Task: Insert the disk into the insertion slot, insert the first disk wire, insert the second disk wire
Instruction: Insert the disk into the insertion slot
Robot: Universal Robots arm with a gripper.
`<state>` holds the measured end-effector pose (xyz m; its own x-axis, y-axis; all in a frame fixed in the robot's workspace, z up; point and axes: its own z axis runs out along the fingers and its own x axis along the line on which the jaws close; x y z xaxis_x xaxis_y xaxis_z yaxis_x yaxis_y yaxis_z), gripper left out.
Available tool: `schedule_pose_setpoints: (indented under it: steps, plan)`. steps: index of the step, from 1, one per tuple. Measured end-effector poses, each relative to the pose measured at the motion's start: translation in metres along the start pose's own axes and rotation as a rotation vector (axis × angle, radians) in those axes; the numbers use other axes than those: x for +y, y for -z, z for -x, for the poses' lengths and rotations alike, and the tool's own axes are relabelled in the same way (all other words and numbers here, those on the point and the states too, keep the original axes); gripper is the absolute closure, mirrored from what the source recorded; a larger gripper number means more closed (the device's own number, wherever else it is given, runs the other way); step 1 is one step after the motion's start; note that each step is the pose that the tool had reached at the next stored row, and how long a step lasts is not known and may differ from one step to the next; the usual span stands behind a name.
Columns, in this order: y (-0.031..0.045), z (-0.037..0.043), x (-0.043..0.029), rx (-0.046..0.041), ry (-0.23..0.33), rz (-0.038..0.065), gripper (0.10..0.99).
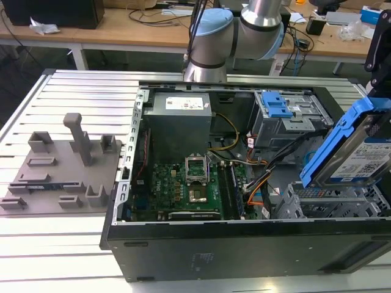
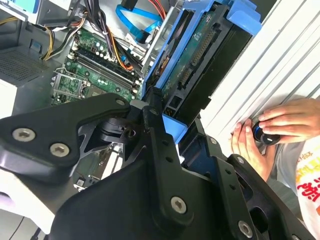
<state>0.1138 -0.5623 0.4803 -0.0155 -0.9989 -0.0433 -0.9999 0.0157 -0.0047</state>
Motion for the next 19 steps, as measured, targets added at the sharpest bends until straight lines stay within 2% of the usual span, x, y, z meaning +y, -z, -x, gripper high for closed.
schedule_pose_setpoints:
  steps: [3,19]
  plan:
    - [-0.0012,0.0044,0.0000,0.0012,0.000,0.000,0.722]
    - [-0.0144,0.0043,0.0001,0.0017,0.000,0.000,0.722]
